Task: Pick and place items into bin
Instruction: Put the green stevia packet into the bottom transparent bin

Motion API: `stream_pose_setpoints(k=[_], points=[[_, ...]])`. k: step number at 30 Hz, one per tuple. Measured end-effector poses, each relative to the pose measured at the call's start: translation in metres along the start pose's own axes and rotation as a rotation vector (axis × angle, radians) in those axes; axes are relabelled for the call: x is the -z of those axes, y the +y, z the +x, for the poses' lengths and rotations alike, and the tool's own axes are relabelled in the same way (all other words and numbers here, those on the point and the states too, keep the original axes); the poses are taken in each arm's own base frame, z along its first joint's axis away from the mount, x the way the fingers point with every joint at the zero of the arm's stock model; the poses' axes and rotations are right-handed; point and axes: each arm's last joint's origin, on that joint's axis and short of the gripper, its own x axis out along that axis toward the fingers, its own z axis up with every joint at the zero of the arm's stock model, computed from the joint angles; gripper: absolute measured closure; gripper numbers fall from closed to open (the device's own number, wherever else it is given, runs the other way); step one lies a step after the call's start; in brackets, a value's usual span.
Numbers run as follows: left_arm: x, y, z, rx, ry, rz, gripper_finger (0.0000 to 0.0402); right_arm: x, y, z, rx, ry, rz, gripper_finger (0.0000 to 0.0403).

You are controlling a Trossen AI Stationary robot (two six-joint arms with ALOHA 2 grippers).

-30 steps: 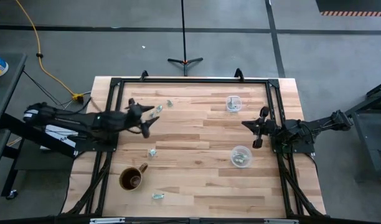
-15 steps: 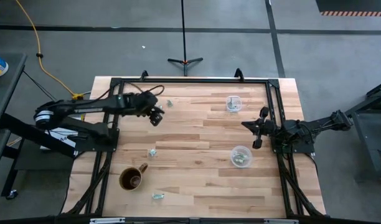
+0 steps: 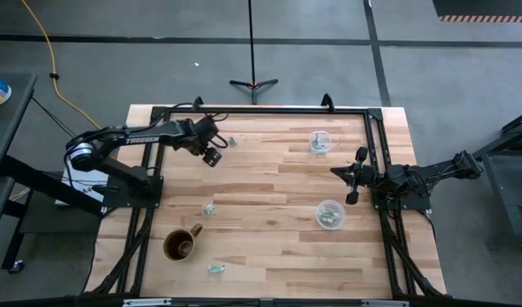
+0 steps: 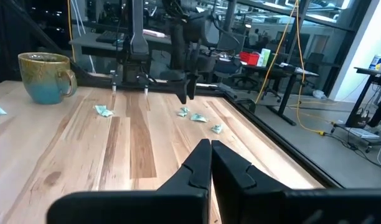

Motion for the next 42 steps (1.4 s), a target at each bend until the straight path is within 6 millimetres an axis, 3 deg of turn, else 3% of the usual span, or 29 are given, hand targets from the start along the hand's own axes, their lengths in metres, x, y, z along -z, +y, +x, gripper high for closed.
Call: stream_pose_setpoints(k=[15, 30, 35, 42], points=[[0.001, -0.003, 0.031, -0.005, 0.127, 0.035, 0.0126, 0.0, 0.0, 0.0, -0.001, 0.002, -0.002, 0.0401], [-0.001, -0.005, 0.034, 0.012, 0.103, 0.088, 0.0129, 0.0, 0.0, 0.0, -0.001, 0.003, -0.002, 0.04], [-0.001, -0.005, 0.034, 0.013, 0.104, 0.114, 0.0172, 0.0, 0.0, 0.0, -0.002, 0.003, -0.002, 0.04], [0.0, -0.004, 0.034, 0.014, 0.123, 0.123, 0.0278, 0.0, 0.0, 0.0, -0.001, 0.004, -0.002, 0.0401]])
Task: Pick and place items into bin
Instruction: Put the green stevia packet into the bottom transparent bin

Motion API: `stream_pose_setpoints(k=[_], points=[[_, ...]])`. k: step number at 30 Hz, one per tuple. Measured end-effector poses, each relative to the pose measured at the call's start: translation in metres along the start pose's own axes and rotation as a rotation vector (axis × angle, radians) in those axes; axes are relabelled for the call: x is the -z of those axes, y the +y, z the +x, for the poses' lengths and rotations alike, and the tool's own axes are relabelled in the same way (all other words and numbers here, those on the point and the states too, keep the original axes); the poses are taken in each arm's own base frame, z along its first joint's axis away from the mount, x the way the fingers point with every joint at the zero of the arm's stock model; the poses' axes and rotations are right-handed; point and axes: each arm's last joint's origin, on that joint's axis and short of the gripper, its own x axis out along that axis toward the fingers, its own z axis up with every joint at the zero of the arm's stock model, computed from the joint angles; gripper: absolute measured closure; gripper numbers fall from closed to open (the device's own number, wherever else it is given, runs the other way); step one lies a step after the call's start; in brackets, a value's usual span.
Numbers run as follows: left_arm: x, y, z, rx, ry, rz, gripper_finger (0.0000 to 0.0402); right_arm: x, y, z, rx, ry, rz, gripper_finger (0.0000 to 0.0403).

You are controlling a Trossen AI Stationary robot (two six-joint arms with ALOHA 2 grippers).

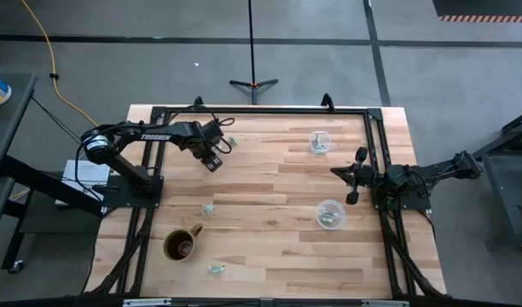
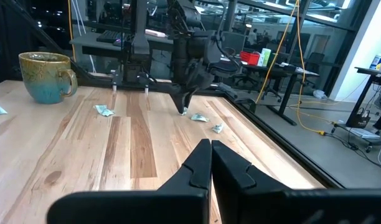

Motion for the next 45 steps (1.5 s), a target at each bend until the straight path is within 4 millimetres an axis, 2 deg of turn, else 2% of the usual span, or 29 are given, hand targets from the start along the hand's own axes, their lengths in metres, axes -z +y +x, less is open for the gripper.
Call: stream_pose_setpoints(k=[5, 11, 17, 23, 28, 35, 39, 45], points=[[0.0, -0.003, -0.004, 0.115, 0.0, 0.06, 0.0371, 0.0, 0.0, 0.0, 0.0, 0.0, 0.0, 0.0401], [0.002, -0.012, -0.019, 0.192, -0.061, 0.119, 0.0354, 0.0, 0.0, 0.0, 0.0, 0.0, 0.0, 0.04], [-0.006, -0.047, -0.036, 0.345, -0.285, 0.325, 0.0368, 0.0, 0.0, 0.0, 0.007, 0.0, 0.0, 0.04], [-0.022, -0.08, -0.053, 0.439, -0.62, 0.469, 0.0368, 0.0, 0.0, 0.0, 0.007, -0.001, 0.001, 0.04], [-0.039, -0.093, -0.06, 0.474, -0.851, 0.502, 0.0368, 0.0, 0.0, 0.0, 0.007, -0.001, 0.001, 0.04], [-0.078, -0.112, -0.067, 0.464, -0.931, 0.543, 0.0368, 0.0, -0.002, 0.0, 0.062, 0.006, 0.003, 0.0398], [-0.097, -0.122, -0.071, 0.477, -0.949, 0.593, 0.0368, 0.0, -0.001, 0.0, 0.036, 0.004, -0.002, 0.0362], [-0.122, -0.141, -0.076, 0.574, -0.989, 0.66, 0.0368, 0.0, -0.001, 0.0, 0.044, 0.002, 0.002, 0.0248]])
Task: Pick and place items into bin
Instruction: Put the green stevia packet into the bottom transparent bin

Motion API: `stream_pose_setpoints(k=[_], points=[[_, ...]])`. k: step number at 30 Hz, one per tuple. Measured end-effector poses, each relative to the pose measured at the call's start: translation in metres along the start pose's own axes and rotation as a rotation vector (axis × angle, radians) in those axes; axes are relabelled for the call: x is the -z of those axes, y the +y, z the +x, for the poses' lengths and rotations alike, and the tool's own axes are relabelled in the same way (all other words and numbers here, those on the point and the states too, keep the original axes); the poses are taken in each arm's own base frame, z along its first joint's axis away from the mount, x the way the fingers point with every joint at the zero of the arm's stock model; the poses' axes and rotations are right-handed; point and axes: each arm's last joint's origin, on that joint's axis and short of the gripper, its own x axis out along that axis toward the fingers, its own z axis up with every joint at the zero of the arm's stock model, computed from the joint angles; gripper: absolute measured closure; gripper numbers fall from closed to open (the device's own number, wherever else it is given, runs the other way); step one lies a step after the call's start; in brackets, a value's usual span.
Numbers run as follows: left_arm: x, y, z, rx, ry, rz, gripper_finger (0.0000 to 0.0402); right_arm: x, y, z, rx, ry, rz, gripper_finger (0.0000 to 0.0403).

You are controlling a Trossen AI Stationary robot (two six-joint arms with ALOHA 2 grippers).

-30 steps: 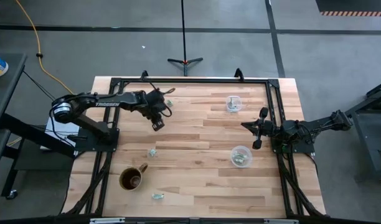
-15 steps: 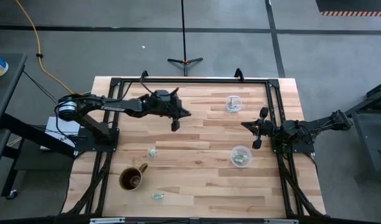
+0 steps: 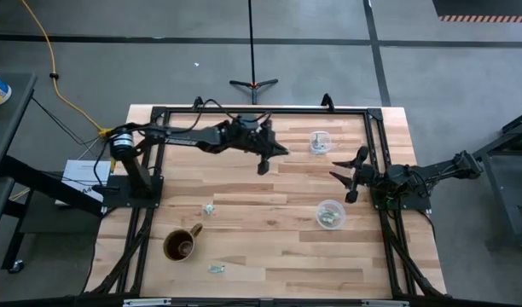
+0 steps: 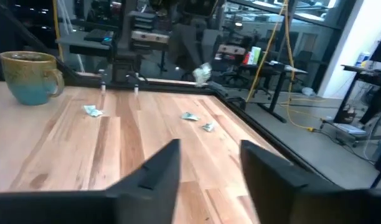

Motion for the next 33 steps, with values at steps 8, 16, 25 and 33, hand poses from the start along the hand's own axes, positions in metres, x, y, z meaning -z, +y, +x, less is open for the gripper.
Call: stream_pose_setpoints(k=[8, 16, 25, 33], points=[[-0.018, -0.005, 0.045, 0.081, -0.07, -0.103, 0.0367, -0.006, 0.002, 0.0, -0.074, -0.075, -0.224, 0.0164], [-0.035, -0.006, 0.073, 0.194, -0.111, -0.28, 0.0367, -0.009, 0.004, 0.0, -0.109, -0.137, -0.564, 0.0176], [-0.044, -0.018, 0.091, 0.229, -0.132, -0.332, 0.0367, -0.015, 0.003, 0.002, -0.058, -0.192, -0.7, 0.0193], [-0.051, -0.023, 0.092, 0.17, -0.18, -0.335, 0.0363, -0.02, 0.004, 0.002, -0.056, -0.246, -0.763, 0.0193]])
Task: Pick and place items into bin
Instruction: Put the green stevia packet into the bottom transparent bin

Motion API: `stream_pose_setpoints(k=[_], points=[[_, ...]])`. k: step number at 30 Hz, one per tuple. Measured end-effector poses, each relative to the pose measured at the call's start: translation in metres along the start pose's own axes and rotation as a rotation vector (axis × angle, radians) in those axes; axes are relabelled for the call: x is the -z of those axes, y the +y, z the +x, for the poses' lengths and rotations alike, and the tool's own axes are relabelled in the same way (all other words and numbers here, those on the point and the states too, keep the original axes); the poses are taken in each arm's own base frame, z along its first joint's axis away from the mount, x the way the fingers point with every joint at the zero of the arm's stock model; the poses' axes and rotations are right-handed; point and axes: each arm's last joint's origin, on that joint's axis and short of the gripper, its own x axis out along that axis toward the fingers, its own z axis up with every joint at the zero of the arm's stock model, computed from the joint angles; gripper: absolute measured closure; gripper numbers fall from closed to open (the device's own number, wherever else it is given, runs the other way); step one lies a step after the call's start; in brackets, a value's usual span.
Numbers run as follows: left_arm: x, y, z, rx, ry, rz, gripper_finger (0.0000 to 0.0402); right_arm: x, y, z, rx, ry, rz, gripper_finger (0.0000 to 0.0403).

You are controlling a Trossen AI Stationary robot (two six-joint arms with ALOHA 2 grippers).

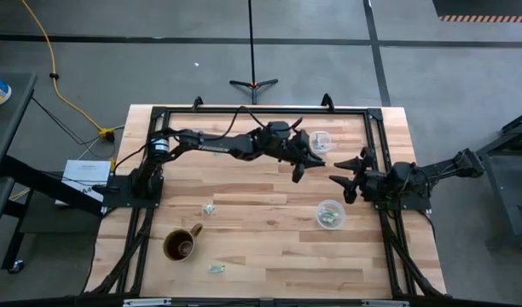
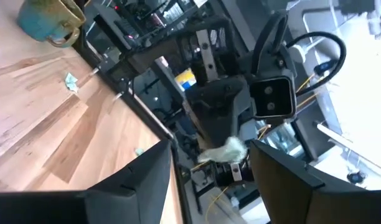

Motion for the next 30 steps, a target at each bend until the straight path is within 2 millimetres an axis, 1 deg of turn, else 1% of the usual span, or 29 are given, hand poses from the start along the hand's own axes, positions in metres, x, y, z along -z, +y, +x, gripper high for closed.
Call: stream_pose_setpoints(k=[2, 4, 12, 14, 18, 24, 27, 30], points=[[-0.002, -0.002, 0.001, 0.002, -0.029, -0.009, 0.0365, -0.001, -0.001, 0.0, 0.013, -0.012, -0.009, 0.0195], [-0.001, -0.004, 0.004, 0.015, -0.05, -0.004, 0.0367, -0.001, -0.002, 0.0, 0.021, -0.016, -0.022, 0.0196], [0.004, -0.005, 0.008, 0.036, -0.07, -0.038, 0.0363, -0.002, -0.003, 0.0, 0.029, -0.012, -0.049, 0.0199], [0.006, -0.006, 0.012, 0.033, -0.105, -0.045, 0.0363, -0.002, -0.004, 0.0, 0.04, -0.018, -0.048, 0.0199], [0.011, -0.006, 0.02, 0.037, -0.098, -0.053, 0.0367, -0.003, -0.005, 0.0, 0.051, -0.021, -0.043, 0.0199], [0.004, -0.014, 0.028, 0.084, -0.124, -0.037, 0.0363, -0.002, -0.005, 0.0, 0.065, 0.011, -0.044, 0.0199], [0.007, -0.014, 0.031, 0.085, -0.101, -0.044, 0.0364, -0.002, -0.005, 0.0, 0.062, 0.014, -0.042, 0.0199], [0.005, -0.013, 0.031, 0.079, -0.11, -0.041, 0.0367, -0.003, -0.006, 0.0, 0.061, -0.012, -0.038, 0.0199]])
